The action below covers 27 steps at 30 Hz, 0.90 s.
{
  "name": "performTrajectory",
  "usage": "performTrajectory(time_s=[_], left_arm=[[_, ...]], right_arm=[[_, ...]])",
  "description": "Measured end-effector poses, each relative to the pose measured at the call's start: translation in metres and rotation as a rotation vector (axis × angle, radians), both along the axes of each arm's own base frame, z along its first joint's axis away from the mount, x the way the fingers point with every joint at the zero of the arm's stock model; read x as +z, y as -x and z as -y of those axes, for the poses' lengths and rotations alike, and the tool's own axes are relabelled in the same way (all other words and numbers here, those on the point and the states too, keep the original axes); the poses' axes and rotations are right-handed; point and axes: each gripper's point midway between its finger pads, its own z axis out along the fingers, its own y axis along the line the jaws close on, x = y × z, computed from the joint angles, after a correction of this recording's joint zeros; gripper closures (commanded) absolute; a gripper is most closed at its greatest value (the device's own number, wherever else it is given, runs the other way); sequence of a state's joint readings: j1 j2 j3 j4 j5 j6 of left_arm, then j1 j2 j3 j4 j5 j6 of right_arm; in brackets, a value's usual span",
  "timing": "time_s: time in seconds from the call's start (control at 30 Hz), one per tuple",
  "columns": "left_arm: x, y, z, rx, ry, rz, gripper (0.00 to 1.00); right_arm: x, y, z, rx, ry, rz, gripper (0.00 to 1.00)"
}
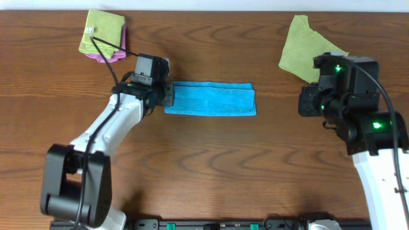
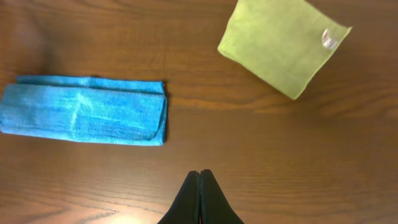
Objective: Fold the cloth
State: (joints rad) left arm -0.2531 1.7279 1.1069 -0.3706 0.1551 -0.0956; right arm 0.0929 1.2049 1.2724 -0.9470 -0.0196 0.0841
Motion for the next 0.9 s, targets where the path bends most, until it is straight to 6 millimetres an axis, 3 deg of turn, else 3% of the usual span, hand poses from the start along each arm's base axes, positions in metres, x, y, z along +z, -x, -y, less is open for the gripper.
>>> performTrajectory(time_s=[0.13, 0.5, 0.73, 0.83, 0.9], left_arm=[[-0.006, 0.001, 0.001, -0.002, 0.0, -0.014, 0.94], [-0.022, -0.009, 0.021, -0.049, 0.033, 0.004, 0.94], [-0.037, -0.007, 0.022, -0.052, 0.027, -0.031, 0.95], [-0.041, -0.006, 0.021, -0.05, 0.021, -0.039, 0.94], [-0.045, -0.006, 0.02, -0.048, 0.015, -0.045, 0.95]], right_arm=[[-0.009, 0.001, -0.001, 0.003, -0.006, -0.018, 0.98], [-0.011, -0.001, -0.002, 0.005, -0.009, -0.013, 0.98], [-0.012, -0.001, -0.002, 0.004, -0.009, -0.014, 0.98], [-0.012, -0.001, -0.002, 0.002, -0.011, -0.017, 0.92], [-0.015, -0.001, -0.002, -0.001, -0.016, -0.027, 0.8]])
